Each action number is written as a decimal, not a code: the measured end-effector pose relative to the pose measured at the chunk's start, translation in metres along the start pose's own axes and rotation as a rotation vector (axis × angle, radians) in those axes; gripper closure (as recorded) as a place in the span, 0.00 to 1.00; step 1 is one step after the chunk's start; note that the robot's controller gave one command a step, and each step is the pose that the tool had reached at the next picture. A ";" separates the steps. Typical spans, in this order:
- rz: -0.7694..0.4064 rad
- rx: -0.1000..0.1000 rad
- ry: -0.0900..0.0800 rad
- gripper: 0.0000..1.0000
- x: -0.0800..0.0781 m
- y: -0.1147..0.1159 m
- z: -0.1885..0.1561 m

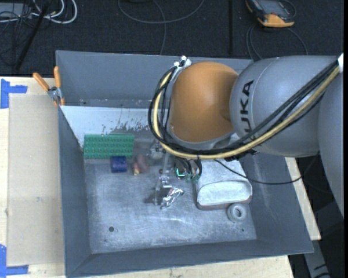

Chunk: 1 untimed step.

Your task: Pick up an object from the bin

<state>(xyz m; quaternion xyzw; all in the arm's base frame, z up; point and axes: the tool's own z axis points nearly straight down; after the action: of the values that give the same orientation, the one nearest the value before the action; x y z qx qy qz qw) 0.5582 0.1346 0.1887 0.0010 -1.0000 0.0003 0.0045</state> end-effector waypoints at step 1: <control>-0.007 0.002 0.001 0.00 0.026 -0.062 0.108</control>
Offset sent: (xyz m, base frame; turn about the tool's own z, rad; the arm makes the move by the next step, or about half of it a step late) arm -0.0238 -0.0593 -0.1023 -0.0098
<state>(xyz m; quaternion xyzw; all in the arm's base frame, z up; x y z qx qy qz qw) 0.5315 0.0728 0.0809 0.0044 -1.0000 0.0013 0.0052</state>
